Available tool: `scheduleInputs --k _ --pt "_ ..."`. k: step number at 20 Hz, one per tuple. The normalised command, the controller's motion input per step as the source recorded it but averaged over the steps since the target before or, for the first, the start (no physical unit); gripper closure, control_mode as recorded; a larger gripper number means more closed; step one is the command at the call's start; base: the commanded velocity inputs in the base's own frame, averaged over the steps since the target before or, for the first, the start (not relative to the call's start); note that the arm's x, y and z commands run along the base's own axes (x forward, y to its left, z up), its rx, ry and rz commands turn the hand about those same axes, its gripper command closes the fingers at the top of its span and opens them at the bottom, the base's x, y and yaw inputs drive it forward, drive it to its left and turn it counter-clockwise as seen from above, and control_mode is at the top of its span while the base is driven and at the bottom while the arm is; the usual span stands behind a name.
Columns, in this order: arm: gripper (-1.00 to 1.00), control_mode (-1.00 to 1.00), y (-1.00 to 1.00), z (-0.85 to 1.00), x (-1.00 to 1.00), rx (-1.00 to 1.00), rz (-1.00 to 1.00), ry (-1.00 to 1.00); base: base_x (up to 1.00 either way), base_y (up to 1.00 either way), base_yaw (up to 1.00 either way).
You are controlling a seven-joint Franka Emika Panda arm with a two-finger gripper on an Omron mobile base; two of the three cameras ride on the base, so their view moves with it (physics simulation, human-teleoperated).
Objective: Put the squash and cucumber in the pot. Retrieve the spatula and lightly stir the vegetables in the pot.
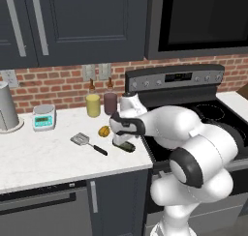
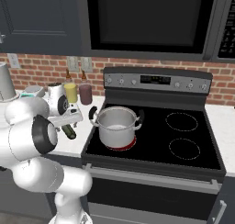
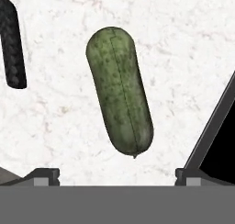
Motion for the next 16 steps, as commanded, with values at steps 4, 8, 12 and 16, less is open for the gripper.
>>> scheduleInputs --k 4,8,12,16 --pt "-1.00 -1.00 -0.03 -0.54 0.16 0.00 0.02 0.00 0.00 0.00 0.00" --pt "-1.00 -1.00 0.00 -0.39 0.18 0.00 0.05 0.00 0.00 0.00 0.00" --pt "-1.00 -1.00 0.00 -0.25 0.16 0.00 0.06 0.00 0.00 0.00 0.00" --pt "-1.00 -1.00 0.00 -0.15 0.06 0.00 0.06 0.00 0.00 0.00 0.00"
